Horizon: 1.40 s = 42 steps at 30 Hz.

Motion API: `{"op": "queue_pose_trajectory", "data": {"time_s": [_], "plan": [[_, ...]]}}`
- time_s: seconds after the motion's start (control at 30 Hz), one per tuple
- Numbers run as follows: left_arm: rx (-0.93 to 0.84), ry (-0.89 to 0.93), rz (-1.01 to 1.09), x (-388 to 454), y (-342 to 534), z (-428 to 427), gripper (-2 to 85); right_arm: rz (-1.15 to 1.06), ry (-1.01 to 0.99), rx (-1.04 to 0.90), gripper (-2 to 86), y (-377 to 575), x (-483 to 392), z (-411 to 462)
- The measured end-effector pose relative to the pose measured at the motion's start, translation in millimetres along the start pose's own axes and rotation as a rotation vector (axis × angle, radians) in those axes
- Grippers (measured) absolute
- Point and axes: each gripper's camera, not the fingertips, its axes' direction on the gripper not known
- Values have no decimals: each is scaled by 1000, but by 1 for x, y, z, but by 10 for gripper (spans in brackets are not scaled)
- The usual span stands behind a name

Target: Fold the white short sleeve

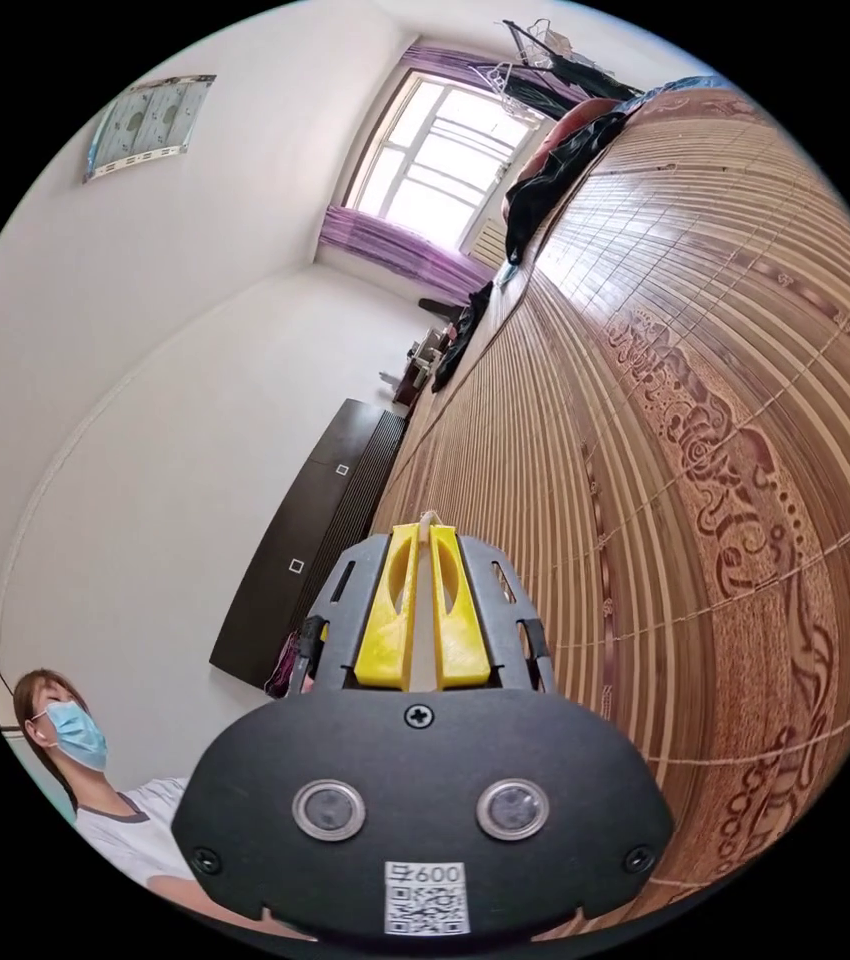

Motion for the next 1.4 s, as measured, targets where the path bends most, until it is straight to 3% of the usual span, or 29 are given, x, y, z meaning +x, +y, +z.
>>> {"op": "queue_pose_trajectory", "data": {"time_s": [0.3, 0.4, 0.47, 0.53, 0.6, 0.67, 0.77, 0.87, 0.97, 1.03, 1.1, 1.17, 1.23, 1.3, 1.37, 1.4], "plan": [[144, 20, -112, -87, -12, 4, 24, 35, 73, 78, -8, -18, 30, 33], [189, -87, -161, -117, -7, 3, 33, 172, 118, 188, -8, -17, 51, 35], [285, -85, -97, -130, -6, -14, 57, 72, 168, 382, -8, -6, 42, 17], [278, -201, -53, -128, -8, -31, 66, -84, 194, 394, -8, -6, 24, 16], [181, -265, 114, -106, -9, -35, 53, -263, 192, 242, -8, -13, 2, 39], [-59, -295, 320, -74, 15, -15, 24, -403, 140, -51, -8, -13, -27, 98], [-355, -234, 461, -45, 88, 26, 9, -517, 2, -304, -8, 18, -63, 189], [-502, -241, 496, -42, 187, 62, 4, -574, -47, -508, -8, 61, -90, 286], [-596, -244, 477, -70, 270, 87, 2, -653, 67, -693, -8, 94, -97, 374], [-601, -326, 453, -101, 304, 90, 1, -663, 13, -812, -8, 100, -86, 414], [-563, -447, 393, -141, 323, 84, 1, -552, -64, -978, -8, 93, -61, 450], [-502, -419, 327, -174, 337, 66, 0, -422, -33, -1093, -8, 76, -24, 481], [-473, -443, 347, -186, 350, 57, 0, -412, 77, -1017, -8, 53, -1, 484], [-439, -497, 406, -191, 368, 51, 0, -301, 163, -795, -8, 15, 21, 471], [-426, -545, 435, -201, 381, 43, 0, -245, 382, -346, -8, -8, 24, 427], [-423, -547, 435, -206, 383, 40, 0, -290, 418, -270, -8, -6, 19, 420]]}}
